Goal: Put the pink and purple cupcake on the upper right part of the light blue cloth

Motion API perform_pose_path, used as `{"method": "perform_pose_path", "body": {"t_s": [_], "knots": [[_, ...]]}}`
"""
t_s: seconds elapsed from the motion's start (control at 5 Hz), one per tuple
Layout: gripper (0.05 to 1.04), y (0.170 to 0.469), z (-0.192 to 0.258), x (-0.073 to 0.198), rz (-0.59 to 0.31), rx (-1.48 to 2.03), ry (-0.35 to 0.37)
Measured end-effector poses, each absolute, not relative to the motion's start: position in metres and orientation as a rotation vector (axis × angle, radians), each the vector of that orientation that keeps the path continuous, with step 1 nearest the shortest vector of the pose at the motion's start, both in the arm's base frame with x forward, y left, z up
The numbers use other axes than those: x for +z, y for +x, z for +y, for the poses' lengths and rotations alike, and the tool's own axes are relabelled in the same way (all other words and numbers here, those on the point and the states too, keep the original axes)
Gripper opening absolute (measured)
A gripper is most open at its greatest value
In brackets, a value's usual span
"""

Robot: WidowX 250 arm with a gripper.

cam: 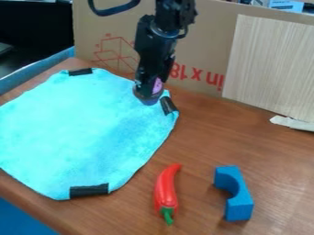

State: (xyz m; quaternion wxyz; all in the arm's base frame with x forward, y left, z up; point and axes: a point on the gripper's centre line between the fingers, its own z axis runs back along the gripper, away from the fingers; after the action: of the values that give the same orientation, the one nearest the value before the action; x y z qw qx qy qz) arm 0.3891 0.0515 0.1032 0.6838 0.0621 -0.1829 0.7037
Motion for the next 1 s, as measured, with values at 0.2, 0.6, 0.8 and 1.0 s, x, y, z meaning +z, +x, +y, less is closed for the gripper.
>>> {"method": "perform_pose_path", "body": {"t_s": [0.2, 0.6, 0.8, 1.0], "knots": [[0.781, 0.392, 0.063, 0.093, -0.436, 1.588, 0.179], [0.781, 0.396, 0.074, 0.072, -0.471, 1.581, 0.264], [0.843, 0.397, 0.073, 0.07, -0.468, 1.571, 0.262], [1.009, 0.398, 0.071, 0.071, -0.459, 1.567, 0.25]]}}
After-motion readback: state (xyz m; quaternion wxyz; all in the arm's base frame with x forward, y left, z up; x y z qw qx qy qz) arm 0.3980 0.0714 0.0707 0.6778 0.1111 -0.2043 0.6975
